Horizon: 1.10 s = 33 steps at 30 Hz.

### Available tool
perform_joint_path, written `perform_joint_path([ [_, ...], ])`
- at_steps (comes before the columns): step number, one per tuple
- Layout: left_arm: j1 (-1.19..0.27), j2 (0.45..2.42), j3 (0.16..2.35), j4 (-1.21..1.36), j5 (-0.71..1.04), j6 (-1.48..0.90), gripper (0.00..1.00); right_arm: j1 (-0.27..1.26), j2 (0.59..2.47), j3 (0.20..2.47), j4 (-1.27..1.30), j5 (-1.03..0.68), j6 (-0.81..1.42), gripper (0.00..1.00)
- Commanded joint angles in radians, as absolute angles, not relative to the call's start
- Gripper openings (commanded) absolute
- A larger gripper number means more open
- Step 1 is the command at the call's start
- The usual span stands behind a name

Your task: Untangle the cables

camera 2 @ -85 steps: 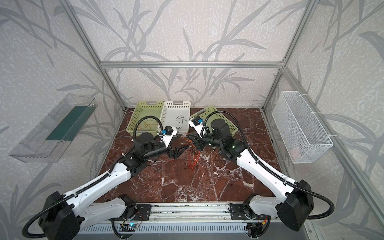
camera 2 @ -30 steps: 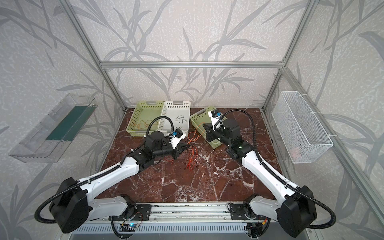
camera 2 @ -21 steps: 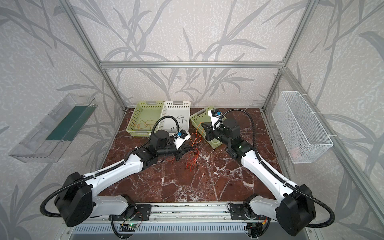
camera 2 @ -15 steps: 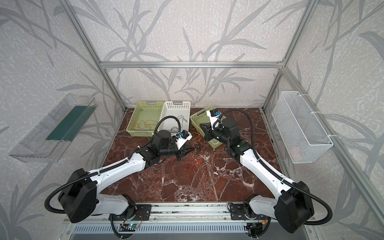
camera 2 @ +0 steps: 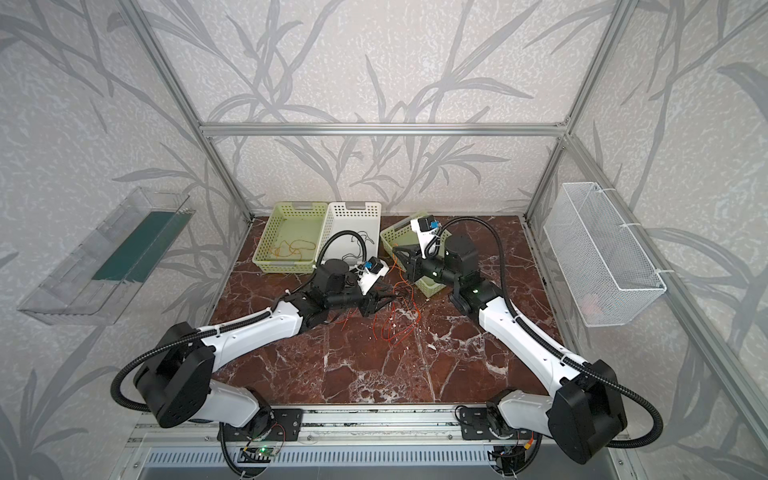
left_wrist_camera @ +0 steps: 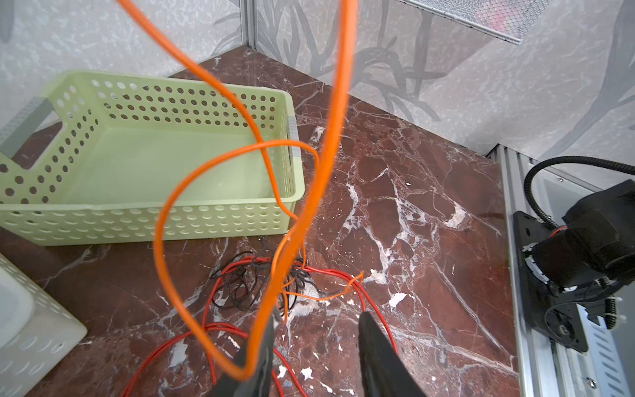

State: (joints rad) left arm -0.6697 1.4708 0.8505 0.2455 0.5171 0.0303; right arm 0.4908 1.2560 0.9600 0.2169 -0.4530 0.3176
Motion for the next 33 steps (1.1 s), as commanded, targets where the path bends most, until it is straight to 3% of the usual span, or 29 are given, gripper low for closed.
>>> perform_joint_path([
  [1,-0.677,1.489,0.857,0.312,0.454,0.019,0.43,0.488,1.238,0.979,0.248,-0.477,0.332,0.0],
  [13,-0.678,1.607,0.845,0.503,0.387,0.0,0.45,0.488,1.228,0.988,0.245,-0.481,0.338,0.0],
  [15,-0.681,1.625,0.859,0.505,0.413,0.001,0.4,0.488,1.226,0.987,0.243,-0.472,0.336,0.0],
  [20,-0.681,1.625,0.876,0.48,0.489,0.012,0.01,0.483,1.208,0.968,0.219,-0.378,0.31,0.0],
  [26,-0.68,1.48,0.868,0.255,0.467,0.097,0.0,0.373,1.184,0.927,0.193,-0.332,0.354,0.0],
  [33,-0.679,1.214,0.824,0.026,0.462,0.171,0.0,0.308,1.168,0.829,0.135,-0.217,0.254,0.04],
])
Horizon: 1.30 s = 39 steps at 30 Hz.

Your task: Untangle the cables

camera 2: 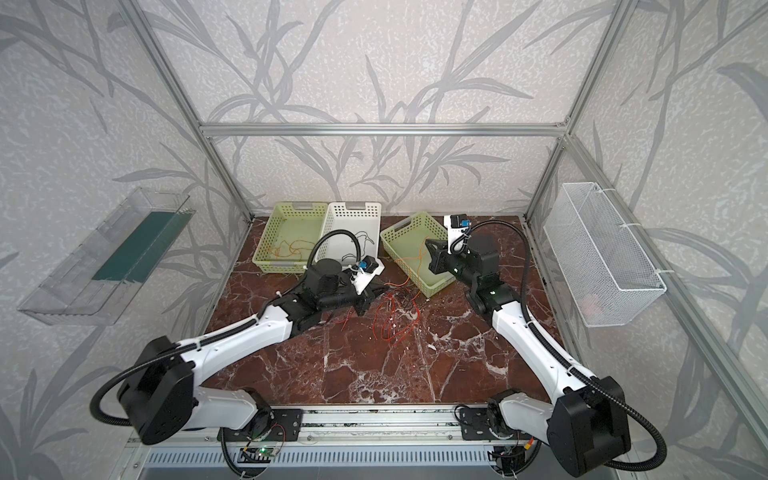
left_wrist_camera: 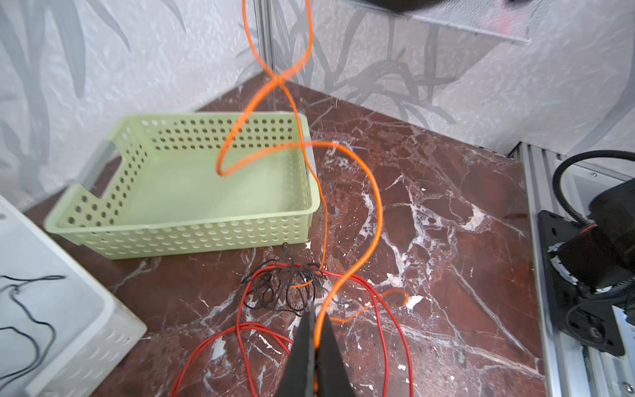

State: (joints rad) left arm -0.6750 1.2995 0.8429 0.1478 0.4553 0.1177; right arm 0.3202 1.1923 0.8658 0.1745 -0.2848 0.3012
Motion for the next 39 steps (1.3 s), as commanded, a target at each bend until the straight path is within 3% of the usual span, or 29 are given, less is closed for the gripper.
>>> perform_joint_path([
  [1,-0.68,1.188,0.826,-0.001,0.453,0.184,0.0,0.302,1.167,0.816,0.131,-0.214,0.246,0.08],
  [4,-0.678,1.118,0.857,-0.094,0.405,0.228,0.0,0.296,1.163,0.794,0.092,-0.215,0.182,0.22],
  [8,-0.678,1.081,0.953,-0.193,0.373,0.297,0.0,0.296,1.147,0.8,0.012,-0.223,0.078,0.48],
  [11,-0.678,1.089,1.037,-0.245,0.38,0.32,0.0,0.296,1.116,0.807,-0.019,-0.22,0.022,0.59],
  [15,-0.681,1.105,1.107,-0.267,0.408,0.328,0.0,0.301,1.061,0.788,0.063,-0.519,-0.059,0.67],
  [18,-0.68,1.111,1.132,-0.258,0.427,0.319,0.0,0.335,1.046,0.773,0.147,-0.64,-0.051,0.68],
  [25,-0.685,1.118,1.177,-0.25,0.454,0.296,0.0,0.461,1.096,0.805,0.307,-0.647,0.003,0.69],
  [32,-0.709,1.135,1.24,-0.243,0.464,0.297,0.0,0.582,1.253,0.888,0.301,-0.447,0.022,0.68],
  [39,-0.716,1.171,1.372,-0.188,0.476,0.294,0.0,0.589,1.394,0.876,0.35,-0.32,0.191,0.59],
])
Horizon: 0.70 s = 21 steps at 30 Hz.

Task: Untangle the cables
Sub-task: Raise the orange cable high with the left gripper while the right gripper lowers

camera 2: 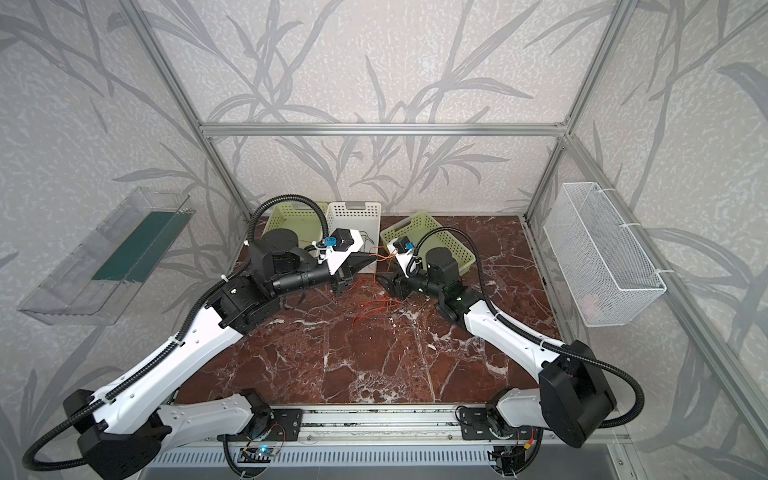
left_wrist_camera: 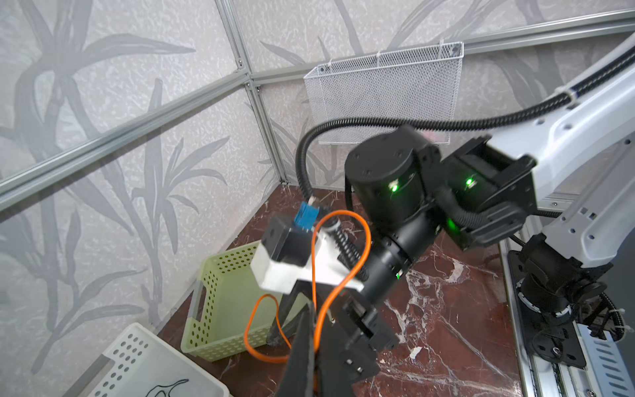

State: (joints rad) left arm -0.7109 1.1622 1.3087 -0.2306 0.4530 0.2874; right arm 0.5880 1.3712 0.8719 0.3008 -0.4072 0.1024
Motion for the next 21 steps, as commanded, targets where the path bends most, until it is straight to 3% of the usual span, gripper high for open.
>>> perform_joint_path([
  [1,-0.716,1.181,1.398,-0.183,0.474,0.294,0.0,0.59,1.407,0.875,0.351,-0.32,0.204,0.58],
  [9,-0.716,1.271,1.6,-0.182,0.432,0.36,0.0,0.604,1.503,0.885,0.286,-0.347,0.206,0.52],
  [21,-0.714,1.327,1.82,-0.15,0.247,0.449,0.0,0.602,1.584,0.856,0.285,-0.363,0.21,0.19],
])
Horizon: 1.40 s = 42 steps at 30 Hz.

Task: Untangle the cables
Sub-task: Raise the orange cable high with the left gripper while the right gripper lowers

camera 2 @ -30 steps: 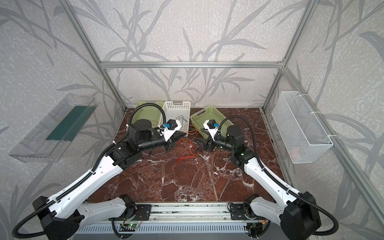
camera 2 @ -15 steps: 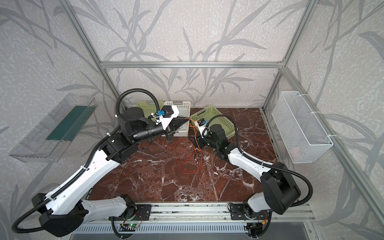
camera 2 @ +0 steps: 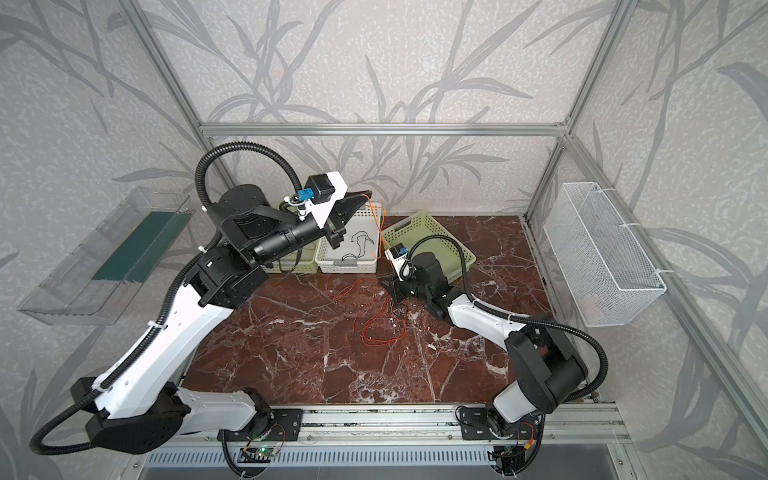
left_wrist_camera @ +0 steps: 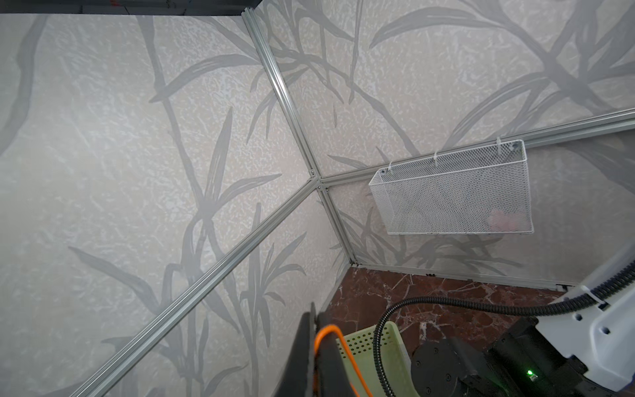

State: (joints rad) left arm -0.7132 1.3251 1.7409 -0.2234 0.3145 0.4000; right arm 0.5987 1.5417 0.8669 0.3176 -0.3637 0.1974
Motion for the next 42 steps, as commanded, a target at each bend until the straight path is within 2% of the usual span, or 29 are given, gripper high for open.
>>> perform_joint_path([
  [1,-0.714,1.332,1.839,-0.147,0.22,0.459,0.0,0.601,1.59,0.861,0.285,-0.365,0.213,0.19],
  [8,-0.664,1.382,1.974,-0.116,0.072,0.514,0.0,0.586,1.61,0.874,0.268,-0.376,0.217,0.1],
  [13,-0.536,1.391,2.024,-0.103,0.092,0.422,0.0,0.569,1.605,0.865,0.27,-0.382,0.223,0.06],
  [21,-0.376,1.346,1.967,-0.094,0.129,0.335,0.0,0.52,1.563,0.82,0.267,-0.379,0.215,0.0],
  [27,-0.254,1.301,1.891,-0.099,0.125,0.287,0.0,0.465,1.495,0.815,0.242,-0.397,0.243,0.0],
  [30,-0.213,1.274,1.823,-0.105,0.142,0.259,0.0,0.467,1.431,0.901,0.139,-0.459,0.236,0.0],
  [34,-0.209,1.209,1.643,-0.05,0.215,0.213,0.0,0.479,1.355,1.0,0.103,-0.491,0.212,0.0],
  [42,-0.207,1.122,1.396,0.0,0.233,0.143,0.0,0.486,1.305,1.152,0.033,-0.526,0.149,0.0],
])
